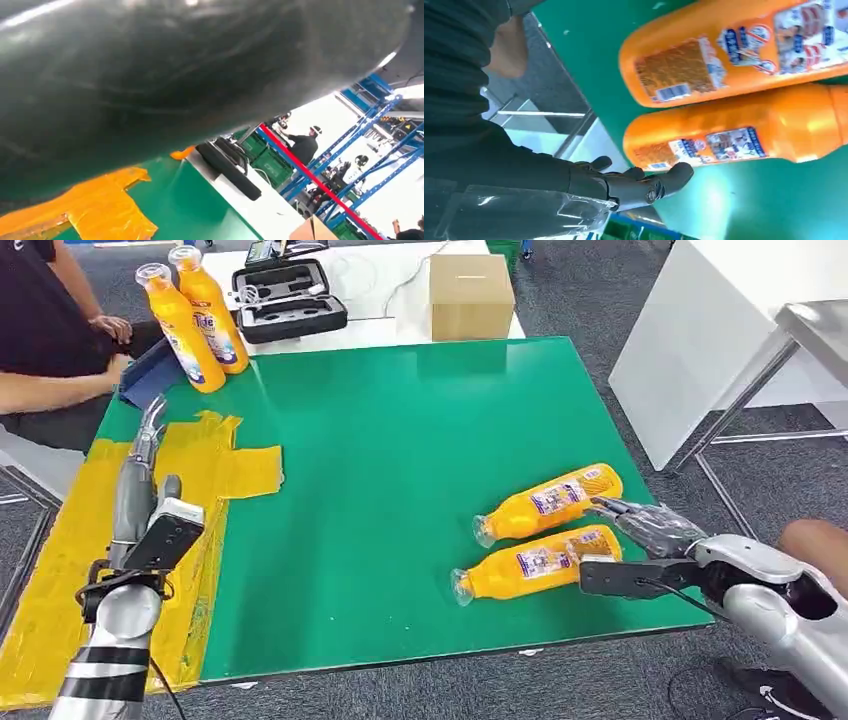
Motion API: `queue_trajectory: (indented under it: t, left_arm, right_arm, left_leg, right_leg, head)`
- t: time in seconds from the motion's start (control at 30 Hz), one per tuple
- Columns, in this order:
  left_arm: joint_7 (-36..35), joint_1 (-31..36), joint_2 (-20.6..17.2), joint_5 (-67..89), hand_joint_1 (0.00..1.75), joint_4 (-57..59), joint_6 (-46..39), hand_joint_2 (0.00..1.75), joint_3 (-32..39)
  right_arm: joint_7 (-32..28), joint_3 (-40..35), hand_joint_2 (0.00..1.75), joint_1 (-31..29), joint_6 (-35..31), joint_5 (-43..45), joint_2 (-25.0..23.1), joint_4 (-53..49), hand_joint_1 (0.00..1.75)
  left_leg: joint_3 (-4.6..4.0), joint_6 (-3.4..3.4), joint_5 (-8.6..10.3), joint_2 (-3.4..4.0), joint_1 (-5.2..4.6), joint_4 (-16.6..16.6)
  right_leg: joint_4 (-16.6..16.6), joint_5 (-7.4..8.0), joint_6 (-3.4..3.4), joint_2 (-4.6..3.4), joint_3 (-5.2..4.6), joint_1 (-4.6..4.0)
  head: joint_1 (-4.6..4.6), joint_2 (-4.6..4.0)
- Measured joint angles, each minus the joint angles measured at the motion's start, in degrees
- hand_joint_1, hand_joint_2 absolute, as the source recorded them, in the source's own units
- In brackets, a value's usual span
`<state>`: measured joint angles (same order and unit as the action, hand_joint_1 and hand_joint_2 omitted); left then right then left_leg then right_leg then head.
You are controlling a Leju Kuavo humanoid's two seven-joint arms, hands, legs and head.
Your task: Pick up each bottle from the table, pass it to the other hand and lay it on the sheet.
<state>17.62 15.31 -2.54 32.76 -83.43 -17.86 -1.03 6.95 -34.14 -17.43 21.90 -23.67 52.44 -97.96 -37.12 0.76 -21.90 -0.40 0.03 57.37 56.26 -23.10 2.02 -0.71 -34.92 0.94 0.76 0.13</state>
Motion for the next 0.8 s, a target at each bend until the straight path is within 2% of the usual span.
queue_trajectory:
  t: [0.33, 0.8]
  left_arm:
    - [0.0, 0.2, 0.0, -1.1, 0.0, 0.0, 0.9, 0.0, 0.1]
    - [0.0, 0.7, 0.0, -1.8, 0.0, 0.0, 0.9, 0.0, -0.1]
  right_arm:
    - [0.2, 0.9, 1.75, 5.8, -0.3, -7.8, -0.5, 0.3, 0.0]
    - [-0.6, -1.3, 1.75, 3.5, -1.3, -12.1, -6.8, 7.5, 0.0]
  left_leg:
    - [0.0, 0.0, 0.02, 0.05, 0.0, 0.0]
    - [0.03, 0.0, 0.02, 0.09, 0.01, 0.0]
  right_leg:
    - [0.0, 0.0, 0.0, 0.0, 0.0, 0.0]
    - [0.0, 0.01, 0.0, -0.02, 0.02, -0.01]
  head:
    - [0.02, 0.0]
    - [0.02, 0.0]
